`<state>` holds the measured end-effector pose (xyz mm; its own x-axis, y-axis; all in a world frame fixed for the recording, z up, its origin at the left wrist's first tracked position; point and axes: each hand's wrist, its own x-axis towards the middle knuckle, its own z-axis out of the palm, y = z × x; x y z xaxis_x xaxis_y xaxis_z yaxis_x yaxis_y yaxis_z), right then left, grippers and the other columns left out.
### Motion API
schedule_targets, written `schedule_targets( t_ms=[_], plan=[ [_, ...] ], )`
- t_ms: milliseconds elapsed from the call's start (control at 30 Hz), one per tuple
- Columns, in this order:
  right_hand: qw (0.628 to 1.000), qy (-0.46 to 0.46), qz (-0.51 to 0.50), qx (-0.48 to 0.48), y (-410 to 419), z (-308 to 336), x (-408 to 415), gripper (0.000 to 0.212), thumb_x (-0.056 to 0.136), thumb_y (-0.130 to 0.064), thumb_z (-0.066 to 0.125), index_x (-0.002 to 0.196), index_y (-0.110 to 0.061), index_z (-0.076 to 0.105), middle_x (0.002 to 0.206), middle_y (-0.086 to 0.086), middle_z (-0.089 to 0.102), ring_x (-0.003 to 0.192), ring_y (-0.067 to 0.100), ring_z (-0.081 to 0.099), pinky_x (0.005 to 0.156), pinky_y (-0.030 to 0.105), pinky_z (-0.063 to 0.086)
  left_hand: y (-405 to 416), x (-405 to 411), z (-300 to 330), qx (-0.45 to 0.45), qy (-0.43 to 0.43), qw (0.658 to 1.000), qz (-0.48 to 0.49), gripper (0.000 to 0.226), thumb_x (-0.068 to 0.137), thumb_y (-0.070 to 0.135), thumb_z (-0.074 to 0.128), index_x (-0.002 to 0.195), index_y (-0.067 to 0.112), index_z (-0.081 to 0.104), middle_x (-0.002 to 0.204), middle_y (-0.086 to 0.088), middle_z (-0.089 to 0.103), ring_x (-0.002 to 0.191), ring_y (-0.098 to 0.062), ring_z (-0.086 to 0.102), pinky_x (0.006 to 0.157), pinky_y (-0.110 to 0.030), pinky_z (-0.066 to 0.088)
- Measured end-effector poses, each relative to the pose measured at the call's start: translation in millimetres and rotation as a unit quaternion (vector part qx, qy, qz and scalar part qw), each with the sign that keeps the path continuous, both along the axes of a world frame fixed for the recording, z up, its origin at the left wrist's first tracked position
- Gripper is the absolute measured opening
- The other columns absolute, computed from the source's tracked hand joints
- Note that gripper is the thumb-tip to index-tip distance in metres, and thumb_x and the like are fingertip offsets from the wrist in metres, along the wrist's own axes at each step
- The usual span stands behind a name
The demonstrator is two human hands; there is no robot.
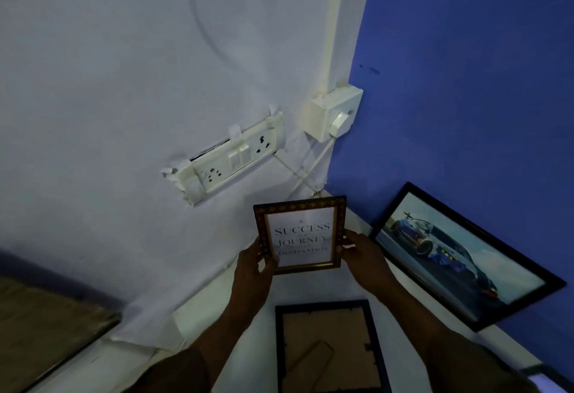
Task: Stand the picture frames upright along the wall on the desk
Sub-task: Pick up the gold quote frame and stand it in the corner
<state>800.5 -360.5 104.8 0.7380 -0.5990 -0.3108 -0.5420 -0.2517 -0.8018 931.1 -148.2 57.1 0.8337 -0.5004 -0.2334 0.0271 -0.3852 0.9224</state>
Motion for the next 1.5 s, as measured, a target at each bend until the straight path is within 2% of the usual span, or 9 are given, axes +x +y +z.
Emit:
schedule_targets(
  t_ms=[167,333,500,633,733,933,1200,1400,1500],
  plan=[
    [0.999,0.026,0.018,0.008,-26,-16,40,0.029,0.102,-0.018,0.055,0.13,-0.014,0.063,0.117,0.01,0.064,0.099,0.018,0.06,0.088,0.032,0.05,-23,20,-10,-0.034,0.019,0.999,0.031,0.074,0.088,0.035,0.073,0.139,0.068,0.032,0.135,-0.005,0.059,0.126,-0.019,0.06,0.102,-0.052,0.055],
    [0.998,0.045,0.02,0.03,-41,-36,69,0.034,0.103,-0.021,0.052,0.132,-0.004,0.059,0.126,0.011,0.064,0.106,0.02,0.061,0.099,0.036,0.049,-28,26,-19,-0.032,0.046,0.998,0.023,0.082,0.091,0.016,0.072,0.147,0.053,0.024,0.148,-0.006,0.051,0.134,-0.021,0.054,0.109,-0.054,0.049],
    [0.998,0.035,0.037,0.032,-49,-42,92,0.04,0.102,-0.022,0.052,0.142,-0.019,0.054,0.14,0.009,0.055,0.122,0.027,0.059,0.104,0.037,0.048,-31,30,-26,-0.02,0.048,0.998,0.025,0.084,0.095,0.012,0.068,0.155,0.042,0.018,0.15,-0.001,0.046,0.136,-0.014,0.049,0.098,-0.013,0.049],
    [0.998,0.038,0.042,0.029,-46,-44,99,0.047,0.101,-0.012,0.056,0.147,-0.014,0.049,0.137,0.007,0.052,0.128,0.027,0.055,0.099,0.028,0.044,-31,33,-31,-0.008,0.051,0.998,0.034,0.084,0.096,0.013,0.066,0.161,0.032,0.016,0.155,-0.004,0.043,0.139,-0.016,0.047,0.106,-0.027,0.044],
    [0.998,0.046,0.041,0.03,-45,-48,98,0.048,0.1,-0.017,0.059,0.147,-0.015,0.049,0.128,-0.002,0.049,0.127,0.028,0.056,0.103,0.034,0.048,-31,32,-29,0.0,0.07,0.997,0.041,0.084,0.097,0.012,0.065,0.161,0.027,0.014,0.157,-0.007,0.041,0.138,-0.014,0.045,0.102,-0.021,0.042],
    [0.998,0.056,0.005,0.041,-39,-62,83,0.068,0.099,-0.03,0.062,0.157,-0.014,0.031,0.157,0.011,0.041,0.14,0.027,0.045,0.115,0.039,0.038,-26,29,-28,0.013,0.08,0.996,0.048,0.085,0.097,0.024,0.066,0.161,0.027,0.01,0.16,-0.002,0.038,0.134,-0.01,0.041,0.107,-0.031,0.038],
    [0.992,0.097,-0.059,0.057,-7,-81,-5,0.067,0.098,-0.033,0.063,0.156,-0.022,0.033,0.148,0.01,0.05,0.127,0.025,0.055,0.108,0.04,0.046,1,-2,-43,0.081,0.165,0.982,0.053,0.08,0.096,0.028,0.068,0.161,0.024,0.021,0.159,-0.014,0.038,0.143,-0.03,0.043,0.116,-0.045,0.039],
    [0.977,0.18,-0.109,0.032,21,-108,-92,0.061,0.099,-0.028,0.058,0.155,-0.017,0.035,0.149,0.017,0.049,0.129,0.03,0.055,0.102,0.037,0.047,31,-59,-74,0.148,0.236,0.96,0.02,0.073,0.096,0.026,0.068,0.156,0.018,0.027,0.156,-0.017,0.04,0.14,-0.033,0.047,0.108,-0.037,0.043],
    [0.965,0.235,-0.113,0.035,37,-120,-113,0.066,0.097,-0.034,0.058,0.155,-0.016,0.033,0.149,0.017,0.048,0.13,0.034,0.053,0.105,0.043,0.048,43,-82,-101,0.167,0.265,0.949,0.036,0.059,0.094,0.015,0.07,0.143,0.017,0.038,0.148,-0.028,0.049,0.133,-0.042,0.052,0.108,-0.046,0.046]
  ],
)
